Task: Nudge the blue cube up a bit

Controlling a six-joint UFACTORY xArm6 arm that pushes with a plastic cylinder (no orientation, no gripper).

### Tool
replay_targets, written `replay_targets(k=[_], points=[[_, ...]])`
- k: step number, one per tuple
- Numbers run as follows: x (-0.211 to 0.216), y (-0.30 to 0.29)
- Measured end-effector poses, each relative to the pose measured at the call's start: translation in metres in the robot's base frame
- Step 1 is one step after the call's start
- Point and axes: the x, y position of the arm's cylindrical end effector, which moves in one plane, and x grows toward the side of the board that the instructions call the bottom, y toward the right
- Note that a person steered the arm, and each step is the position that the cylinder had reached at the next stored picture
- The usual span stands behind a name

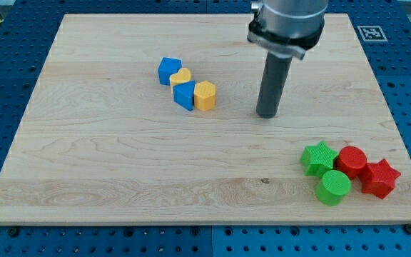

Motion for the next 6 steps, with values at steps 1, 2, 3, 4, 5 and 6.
replay_targets(k=[1,2,3,4,5,6], points=[[0.012,-0.022],[0.009,-0.05],[0.007,-0.121],[-0.024,-0.159],[-0.077,-0.159],[-0.083,-0.159]])
